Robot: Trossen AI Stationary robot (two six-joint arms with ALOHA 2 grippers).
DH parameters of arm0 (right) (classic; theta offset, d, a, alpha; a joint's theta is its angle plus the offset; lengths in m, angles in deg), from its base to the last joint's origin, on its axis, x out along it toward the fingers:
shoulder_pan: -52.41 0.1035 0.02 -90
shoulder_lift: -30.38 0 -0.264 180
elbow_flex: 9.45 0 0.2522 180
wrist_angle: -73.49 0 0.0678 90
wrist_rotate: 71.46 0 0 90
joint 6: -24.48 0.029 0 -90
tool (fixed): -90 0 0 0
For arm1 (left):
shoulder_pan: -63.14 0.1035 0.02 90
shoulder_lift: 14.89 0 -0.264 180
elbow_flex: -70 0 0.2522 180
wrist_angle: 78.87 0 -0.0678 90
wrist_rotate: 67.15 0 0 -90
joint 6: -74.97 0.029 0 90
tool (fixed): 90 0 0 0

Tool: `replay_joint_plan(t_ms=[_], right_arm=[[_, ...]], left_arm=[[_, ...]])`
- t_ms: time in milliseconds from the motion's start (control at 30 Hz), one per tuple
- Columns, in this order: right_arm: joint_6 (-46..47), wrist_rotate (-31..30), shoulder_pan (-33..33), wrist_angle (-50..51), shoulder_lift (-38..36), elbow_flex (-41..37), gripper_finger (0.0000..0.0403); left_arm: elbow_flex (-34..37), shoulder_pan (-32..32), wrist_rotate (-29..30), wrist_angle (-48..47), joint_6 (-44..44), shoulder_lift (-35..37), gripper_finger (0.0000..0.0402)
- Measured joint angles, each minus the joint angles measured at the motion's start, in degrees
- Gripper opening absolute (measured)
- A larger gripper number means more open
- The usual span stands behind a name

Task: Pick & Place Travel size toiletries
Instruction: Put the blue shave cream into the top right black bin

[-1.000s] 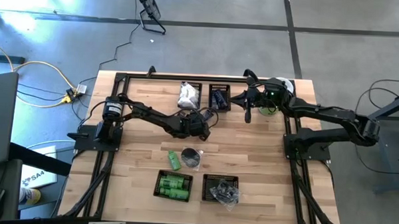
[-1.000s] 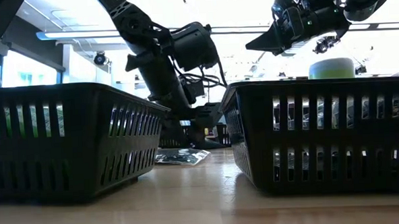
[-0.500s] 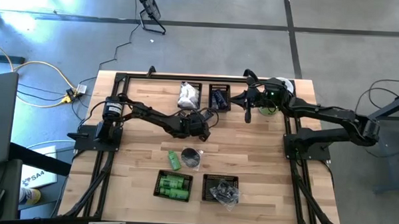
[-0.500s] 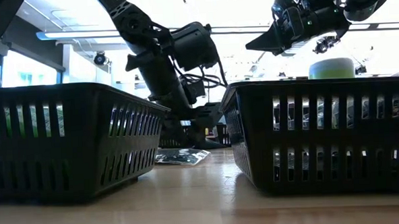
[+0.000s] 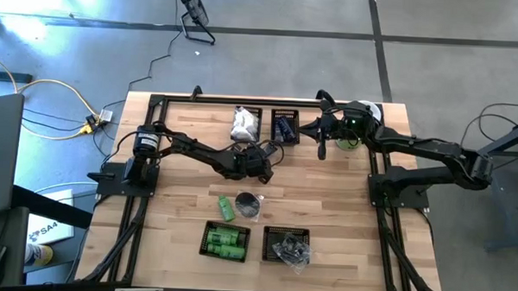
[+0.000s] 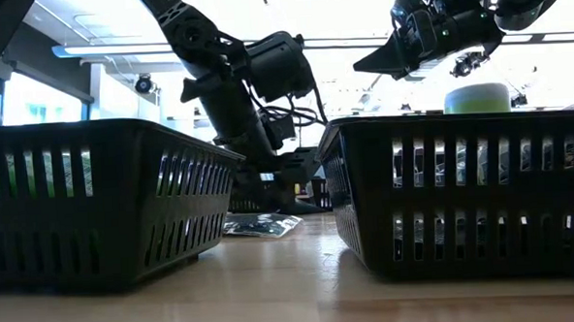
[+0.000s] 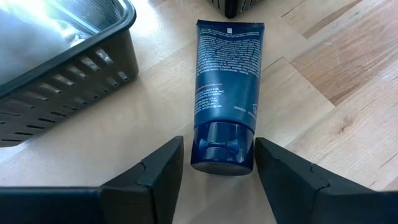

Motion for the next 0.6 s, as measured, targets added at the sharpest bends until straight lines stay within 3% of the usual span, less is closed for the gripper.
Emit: replay_joint_plan(t_ms=[267, 600], right_arm=[[0.00, 0.00, -0.02, 0.00, 0.00, 0.00, 0.0003], [0.00, 0.00, -0.02, 0.00, 0.00, 0.00, 0.0003]], left_arm=[[0.00, 0.00, -0.33, -0.10, 0.00, 0.00, 0.0135], [0.00, 0.00, -2.00, -0.31, 0.00, 0.09, 0.0139]])
